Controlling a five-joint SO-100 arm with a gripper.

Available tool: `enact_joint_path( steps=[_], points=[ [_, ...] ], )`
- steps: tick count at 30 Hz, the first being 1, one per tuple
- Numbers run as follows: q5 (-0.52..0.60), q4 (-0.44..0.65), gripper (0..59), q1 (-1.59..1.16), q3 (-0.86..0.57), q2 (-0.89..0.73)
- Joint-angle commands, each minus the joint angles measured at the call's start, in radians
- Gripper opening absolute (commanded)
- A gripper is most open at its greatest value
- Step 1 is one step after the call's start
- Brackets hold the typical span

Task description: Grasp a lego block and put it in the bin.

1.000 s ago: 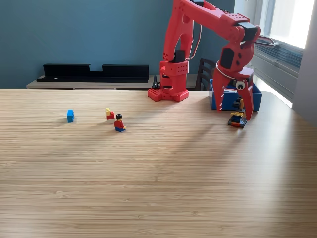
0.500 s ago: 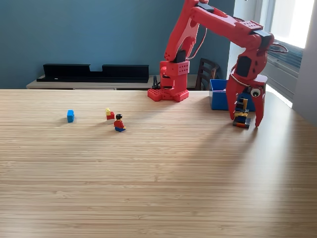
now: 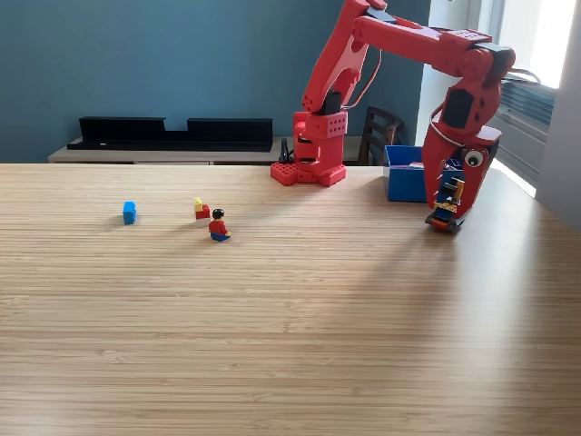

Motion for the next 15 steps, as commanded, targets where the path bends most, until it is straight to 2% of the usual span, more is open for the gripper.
enact_joint_path(
  steps=[1, 6, 11, 15],
  points=[
    [0.032, 0.100, 0.0, -0.012, -0.239, 0.038],
    [0.051, 0.146, 0.0, -0.046, -0.272, 0.041],
    [0.095, 0.244, 0.0, -0.150, -0.279, 0.044],
    [0.129, 0.261, 0.0, -0.236, -0.265, 0.046]
  ],
)
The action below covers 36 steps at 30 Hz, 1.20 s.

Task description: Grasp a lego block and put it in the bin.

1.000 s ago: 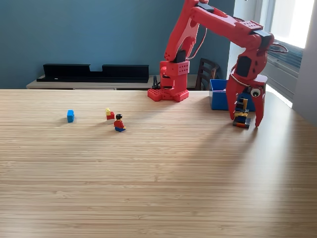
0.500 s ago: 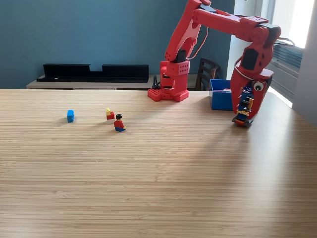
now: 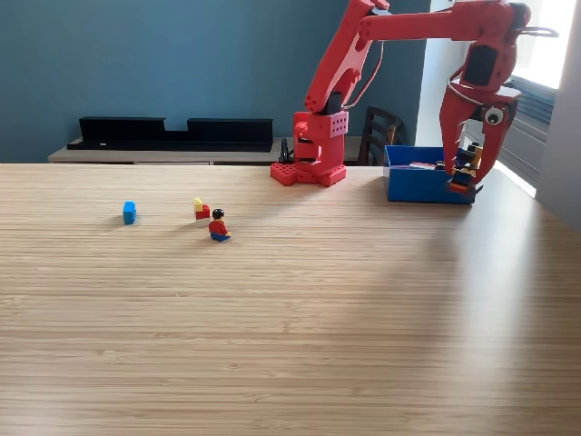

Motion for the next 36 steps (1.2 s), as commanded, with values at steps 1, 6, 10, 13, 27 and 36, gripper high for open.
enact_joint_path(
  steps=[1, 6, 10, 13, 27, 36],
  points=[
    [0.029, 0.044, 0.0, -0.110, -0.061, 0.057],
    [0.014, 0.044, 0.0, -0.199, -0.023, 0.184],
    [0.014, 0.051, 0.0, -0.267, 0.087, 0.304],
    [0.017, 0.051, 0.0, -0.307, 0.189, 0.391],
    [-0.026, 0.049, 0.1, -0.430, 0.546, 0.604],
    [-0.100, 0.048, 23.1, -0.445, 0.588, 0.606]
  ],
)
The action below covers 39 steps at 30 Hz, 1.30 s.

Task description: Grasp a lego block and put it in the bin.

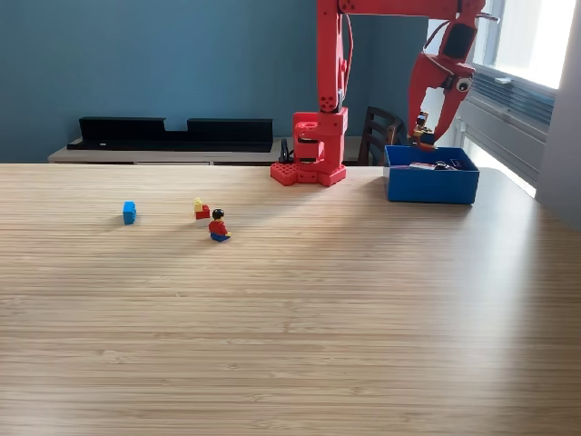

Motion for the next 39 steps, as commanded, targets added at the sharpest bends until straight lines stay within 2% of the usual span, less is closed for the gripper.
enact_joint_path(
  steps=[1, 4, 6, 11, 17, 23, 27, 30, 39],
  points=[
    [-0.025, 0.043, 23.9, -0.014, -0.037, 0.084],
    [-0.029, 0.043, 24.3, -0.012, -0.072, 0.084],
    [-0.025, 0.041, 21.4, -0.005, -0.109, 0.084],
    [0.052, -0.020, 0.1, 0.155, -0.232, 0.083],
    [0.201, -0.195, 0.1, 0.545, -0.305, 0.083],
    [0.302, -0.279, 0.1, 0.937, -0.276, 0.083],
    [0.308, -0.344, 0.0, 1.132, -0.210, 0.083],
    [0.288, -0.350, 0.0, 1.209, -0.172, 0.083],
    [0.265, -0.356, 0.0, 1.250, -0.095, 0.084]
  ],
)
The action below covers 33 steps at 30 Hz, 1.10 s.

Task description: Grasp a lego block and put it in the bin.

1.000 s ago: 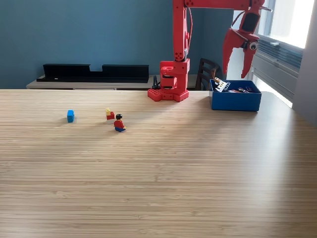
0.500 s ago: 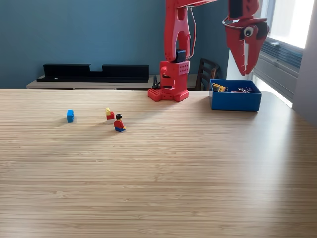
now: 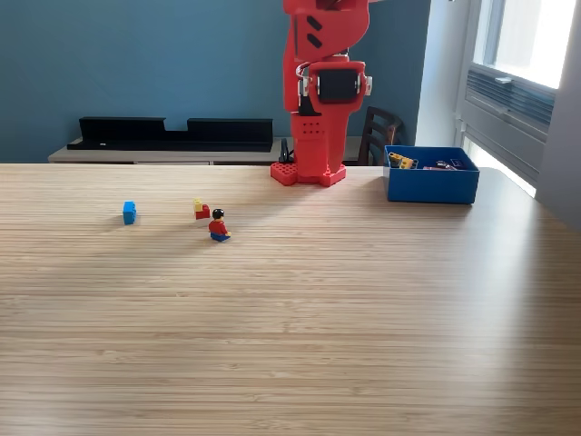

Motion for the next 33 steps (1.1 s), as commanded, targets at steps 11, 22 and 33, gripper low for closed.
enact_joint_path(
  steps=[11, 22, 33],
  points=[
    [-0.012, -0.049, 0.0, -0.003, 0.017, 0.083],
    [0.032, -0.133, 0.0, 0.048, 0.043, 0.081],
    [0.175, -0.193, 0.0, 0.410, 0.074, 0.081]
  ],
)
